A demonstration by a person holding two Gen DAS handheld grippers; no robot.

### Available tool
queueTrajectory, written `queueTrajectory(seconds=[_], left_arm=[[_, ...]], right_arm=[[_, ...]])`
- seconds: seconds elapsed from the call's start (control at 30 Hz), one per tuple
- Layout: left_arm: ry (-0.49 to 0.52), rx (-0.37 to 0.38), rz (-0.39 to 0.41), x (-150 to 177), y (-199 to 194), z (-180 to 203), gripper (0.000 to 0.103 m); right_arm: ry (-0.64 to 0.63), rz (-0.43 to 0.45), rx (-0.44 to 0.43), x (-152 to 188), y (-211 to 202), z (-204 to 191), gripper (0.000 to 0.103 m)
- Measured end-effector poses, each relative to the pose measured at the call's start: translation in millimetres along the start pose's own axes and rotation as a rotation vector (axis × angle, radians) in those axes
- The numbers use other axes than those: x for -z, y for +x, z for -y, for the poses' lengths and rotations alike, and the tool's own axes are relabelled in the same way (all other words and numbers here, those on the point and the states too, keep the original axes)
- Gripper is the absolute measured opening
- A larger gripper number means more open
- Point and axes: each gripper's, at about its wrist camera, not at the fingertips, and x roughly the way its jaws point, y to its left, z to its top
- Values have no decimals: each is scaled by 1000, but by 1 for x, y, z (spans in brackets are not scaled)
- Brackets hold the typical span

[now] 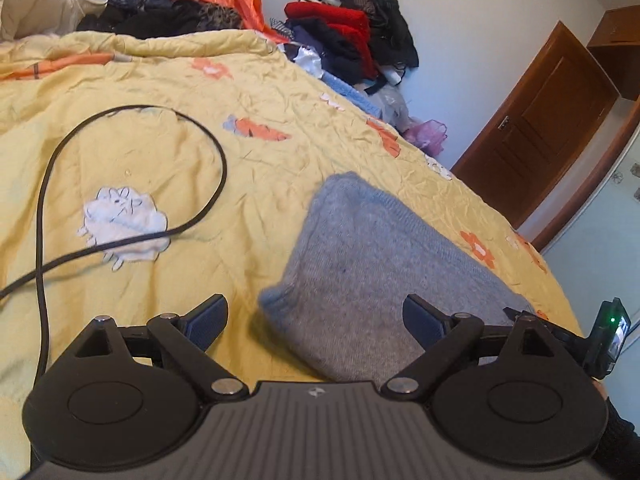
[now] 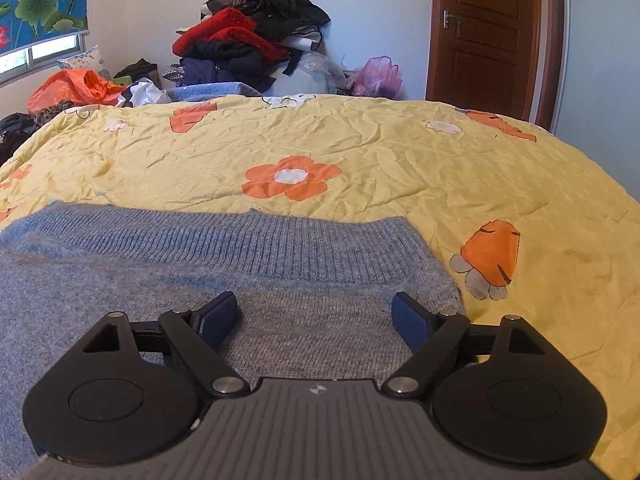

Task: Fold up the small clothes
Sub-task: 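Grasp a corner of the folded grey sweater with the left tool and lift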

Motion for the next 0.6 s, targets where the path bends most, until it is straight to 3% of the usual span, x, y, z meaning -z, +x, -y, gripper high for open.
queueTrajectory(seconds=[0.17, 0.27, 0.37, 0.4, 0.43, 0.6], left_arm=[[-136, 49, -70, 1, 18, -4, 94], [-227, 61, -55, -2, 27, -9, 93], [-268, 50, -65, -9, 35, -11, 70], [-275, 58, -82, -11, 38, -11, 50], [-284, 71, -109, -12, 42, -12, 42], [-273, 159, -110, -8, 40, -7, 44]], right_arm=[[0, 2, 4, 1, -1, -1, 85], [0, 2, 4, 1, -1, -1, 86], [2, 3, 3, 1, -1, -1, 87], [3, 3, 1, 1, -1, -1, 87], [4, 3, -1, 1, -1, 0, 87], [8, 3, -8, 1, -2, 1, 88]])
